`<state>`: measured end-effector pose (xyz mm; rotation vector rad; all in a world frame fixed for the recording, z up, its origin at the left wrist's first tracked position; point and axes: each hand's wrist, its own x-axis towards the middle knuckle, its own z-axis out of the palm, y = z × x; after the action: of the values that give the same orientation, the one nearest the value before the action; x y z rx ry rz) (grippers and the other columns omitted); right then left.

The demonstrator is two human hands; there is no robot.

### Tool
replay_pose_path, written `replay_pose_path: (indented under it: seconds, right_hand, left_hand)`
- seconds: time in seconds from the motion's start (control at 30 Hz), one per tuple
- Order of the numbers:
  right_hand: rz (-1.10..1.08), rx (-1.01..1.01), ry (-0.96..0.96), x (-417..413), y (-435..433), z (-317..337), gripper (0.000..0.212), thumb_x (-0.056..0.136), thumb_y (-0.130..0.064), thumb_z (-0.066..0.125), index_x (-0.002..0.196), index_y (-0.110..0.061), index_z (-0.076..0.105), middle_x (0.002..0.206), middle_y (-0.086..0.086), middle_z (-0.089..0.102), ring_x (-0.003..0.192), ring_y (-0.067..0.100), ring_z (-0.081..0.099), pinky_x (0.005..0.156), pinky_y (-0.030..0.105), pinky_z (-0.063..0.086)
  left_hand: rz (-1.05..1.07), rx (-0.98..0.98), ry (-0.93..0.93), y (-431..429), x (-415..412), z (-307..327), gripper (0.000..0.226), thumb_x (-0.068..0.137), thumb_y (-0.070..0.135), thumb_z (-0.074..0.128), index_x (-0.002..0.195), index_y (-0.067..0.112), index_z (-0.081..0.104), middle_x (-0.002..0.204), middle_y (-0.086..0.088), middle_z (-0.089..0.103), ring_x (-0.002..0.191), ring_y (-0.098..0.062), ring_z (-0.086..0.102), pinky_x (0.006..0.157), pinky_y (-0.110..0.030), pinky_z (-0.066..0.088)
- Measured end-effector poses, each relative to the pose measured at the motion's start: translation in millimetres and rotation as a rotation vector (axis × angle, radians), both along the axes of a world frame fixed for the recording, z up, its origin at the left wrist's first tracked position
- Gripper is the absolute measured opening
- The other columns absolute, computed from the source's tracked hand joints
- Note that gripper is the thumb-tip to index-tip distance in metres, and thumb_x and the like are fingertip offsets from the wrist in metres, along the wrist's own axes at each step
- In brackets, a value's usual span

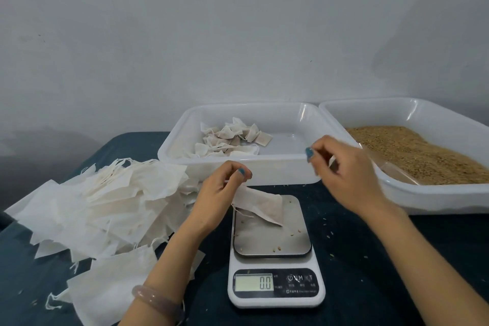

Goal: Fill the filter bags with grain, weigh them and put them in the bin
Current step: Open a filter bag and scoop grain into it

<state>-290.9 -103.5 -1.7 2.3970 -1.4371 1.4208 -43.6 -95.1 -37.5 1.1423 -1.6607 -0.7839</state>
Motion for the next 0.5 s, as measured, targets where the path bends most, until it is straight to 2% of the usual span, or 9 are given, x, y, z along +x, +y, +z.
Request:
replay_pose_path:
  seconds: [0.07, 0.13, 0.23, 0.3, 0.4, 0.5]
  right_hand:
    - [0.051, 0.091, -0.100, 15, 0, -21, 0.029, 0.095, -0.044, 0.047, 0.072, -0.028, 0.053, 0.058, -0.010, 0.052, 0.051, 0.011, 0.049, 0.048, 0.022, 0.037]
    - [0.038, 0.173, -0.180, 22, -2, -46, 0.033, 0.095, -0.039, 0.052, 0.065, -0.026, 0.050, 0.053, -0.004, 0.048, 0.048, 0.013, 0.043, 0.050, 0.033, 0.037]
    - [0.018, 0.335, -0.261, 19, -9, -72, 0.040, 0.096, -0.029, 0.058, 0.058, -0.026, 0.046, 0.050, -0.004, 0.042, 0.049, 0.007, 0.035, 0.052, 0.029, 0.033]
    - [0.000, 0.404, -0.339, 14, -13, -80, 0.044, 0.096, -0.028, 0.059, 0.055, -0.022, 0.043, 0.049, -0.009, 0.038, 0.049, 0.005, 0.033, 0.050, 0.021, 0.029]
    - [-0.017, 0.446, -0.480, 10, -17, -84, 0.048, 0.096, -0.027, 0.060, 0.054, -0.017, 0.039, 0.047, -0.011, 0.034, 0.048, 0.004, 0.032, 0.049, 0.018, 0.029]
    - [-0.027, 0.453, -0.482, 10, -18, -88, 0.048, 0.096, -0.027, 0.060, 0.055, -0.013, 0.041, 0.047, -0.011, 0.034, 0.048, 0.004, 0.032, 0.049, 0.018, 0.030]
  left_hand:
    - [0.032, 0.021, 0.031, -2, 3, -2, 0.023, 0.101, 0.029, 0.043, 0.093, 0.025, 0.064, 0.093, 0.019, 0.067, 0.090, 0.000, 0.061, 0.075, -0.016, 0.046]
    - [0.077, 0.046, 0.048, -4, 5, -4, 0.026, 0.096, 0.038, 0.042, 0.092, 0.025, 0.065, 0.092, 0.018, 0.067, 0.091, -0.008, 0.063, 0.080, -0.028, 0.050]
    - [0.153, 0.066, 0.009, -7, 8, -8, 0.027, 0.097, 0.041, 0.042, 0.089, 0.028, 0.064, 0.092, 0.017, 0.069, 0.091, -0.013, 0.065, 0.077, -0.033, 0.052]
    - [0.173, 0.080, -0.006, -8, 9, -10, 0.028, 0.099, 0.043, 0.042, 0.090, 0.028, 0.064, 0.090, 0.020, 0.069, 0.089, -0.010, 0.066, 0.072, -0.030, 0.053]
    - [0.206, 0.081, -0.026, -9, 9, -9, 0.040, 0.083, 0.062, 0.039, 0.088, 0.031, 0.064, 0.087, 0.020, 0.070, 0.081, -0.002, 0.064, 0.069, -0.027, 0.053]
    - [0.218, 0.066, -0.093, -9, 11, -11, 0.047, 0.077, 0.069, 0.036, 0.086, 0.033, 0.064, 0.086, 0.015, 0.069, 0.080, -0.008, 0.064, 0.073, -0.038, 0.055]
